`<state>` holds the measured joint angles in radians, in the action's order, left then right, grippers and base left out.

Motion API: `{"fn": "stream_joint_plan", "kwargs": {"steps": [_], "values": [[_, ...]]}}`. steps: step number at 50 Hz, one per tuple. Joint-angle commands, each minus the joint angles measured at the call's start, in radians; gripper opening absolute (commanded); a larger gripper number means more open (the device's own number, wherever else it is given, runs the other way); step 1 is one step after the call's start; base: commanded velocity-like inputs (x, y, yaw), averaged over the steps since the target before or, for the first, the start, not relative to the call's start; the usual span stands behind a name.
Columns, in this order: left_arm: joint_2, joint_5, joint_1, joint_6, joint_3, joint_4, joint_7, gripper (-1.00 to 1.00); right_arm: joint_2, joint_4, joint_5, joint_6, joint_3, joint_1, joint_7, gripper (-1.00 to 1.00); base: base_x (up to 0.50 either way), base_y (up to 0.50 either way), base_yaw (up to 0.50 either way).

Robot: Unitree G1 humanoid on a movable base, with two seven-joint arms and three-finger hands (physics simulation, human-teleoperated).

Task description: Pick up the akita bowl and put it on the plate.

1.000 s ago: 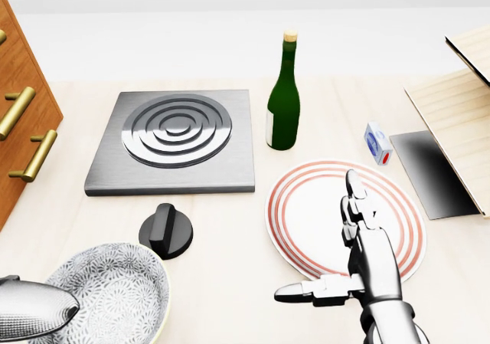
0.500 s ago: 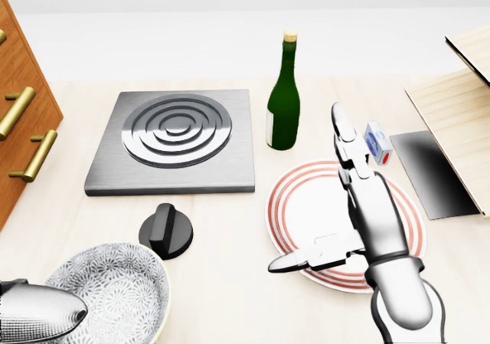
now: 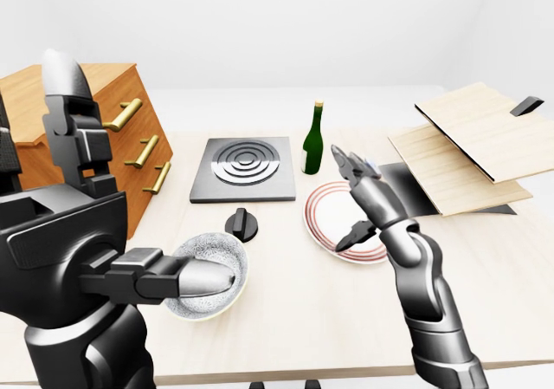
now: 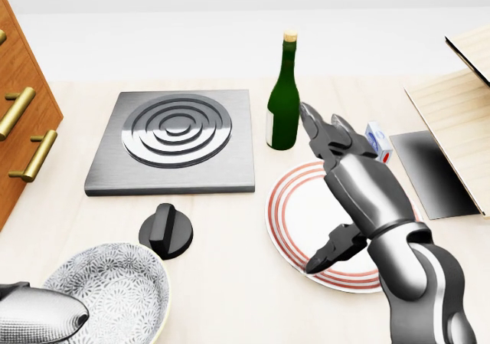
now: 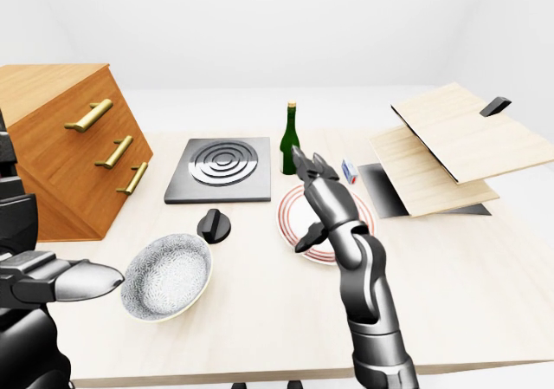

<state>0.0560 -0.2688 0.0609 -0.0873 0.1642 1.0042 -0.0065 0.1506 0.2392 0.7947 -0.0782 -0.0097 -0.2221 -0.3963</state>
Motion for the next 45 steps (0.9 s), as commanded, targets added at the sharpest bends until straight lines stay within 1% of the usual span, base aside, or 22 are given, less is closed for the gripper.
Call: {"fn": "stream_joint_plan", "kwargs": {"steps": [1, 2, 4, 6, 8, 14, 20, 29, 34, 38, 40, 45], "values": [[0.000, 0.004, -0.008, 0.000, -0.004, -0.003, -0.006, 1.00, 0.036, -0.017, 0.272, 0.085, -0.017, -0.029, -0.054, 1.00, 0.00, 0.00, 0.00], [-0.001, 0.002, -0.006, 0.000, -0.002, -0.004, -0.007, 1.00, 0.033, -0.016, 0.281, 0.097, -0.020, -0.031, -0.058, 1.00, 0.00, 0.00, 0.00], [-0.001, 0.009, -0.009, 0.000, -0.008, -0.007, -0.008, 1.00, 0.040, -0.022, 0.324, 0.132, -0.020, -0.029, -0.066, 1.00, 0.00, 0.00, 0.00], [-0.001, 0.012, -0.012, 0.000, -0.008, -0.012, -0.012, 1.00, 0.046, -0.044, 0.349, 0.166, -0.027, -0.040, -0.046, 1.00, 0.00, 0.00, 0.00], [-0.006, 0.001, -0.010, 0.000, -0.001, -0.005, -0.015, 1.00, 0.047, -0.032, 0.368, 0.166, -0.034, -0.042, -0.067, 1.00, 0.00, 0.00, 0.00], [-0.005, -0.011, -0.005, 0.000, 0.001, 0.006, -0.007, 1.00, 0.046, -0.035, 0.408, 0.166, -0.040, -0.049, -0.064, 1.00, 0.00, 0.00, 0.00], [-0.003, -0.011, -0.008, 0.000, -0.004, 0.006, -0.007, 1.00, 0.031, -0.032, 0.392, 0.166, -0.041, -0.057, -0.071, 1.00, 0.00, 0.00, 0.00], [-0.002, -0.002, -0.009, 0.000, -0.008, 0.002, -0.008, 1.00, 0.019, -0.050, 0.417, 0.166, -0.017, -0.048, -0.035, 1.00, 0.00, 0.00, 0.00], [-0.004, -0.007, -0.006, 0.000, -0.002, 0.013, -0.006, 1.00, -0.017, -0.032, 0.434, 0.166, 0.020, -0.045, -0.039, 1.00, 0.00, 0.00, 0.00], [-0.003, -0.006, -0.010, 0.000, -0.001, 0.003, -0.010, 1.00, -0.051, 0.009, 0.440, 0.166, 0.046, -0.055, -0.065, 1.00, 0.00, 0.00, 0.00], [-0.005, -0.009, -0.010, 0.000, 0.001, -0.004, -0.011, 1.00, -0.089, 0.074, 0.459, 0.166, 0.096, -0.035, -0.111, 1.00, 0.00, 0.00, 0.00], [-0.004, -0.029, -0.001, 0.000, 0.015, 0.001, 0.000, 1.00, -0.156, 0.154, 0.504, 0.166, 0.188, 0.018, -0.148, 1.00, 0.00, 0.00, 0.00]]}}
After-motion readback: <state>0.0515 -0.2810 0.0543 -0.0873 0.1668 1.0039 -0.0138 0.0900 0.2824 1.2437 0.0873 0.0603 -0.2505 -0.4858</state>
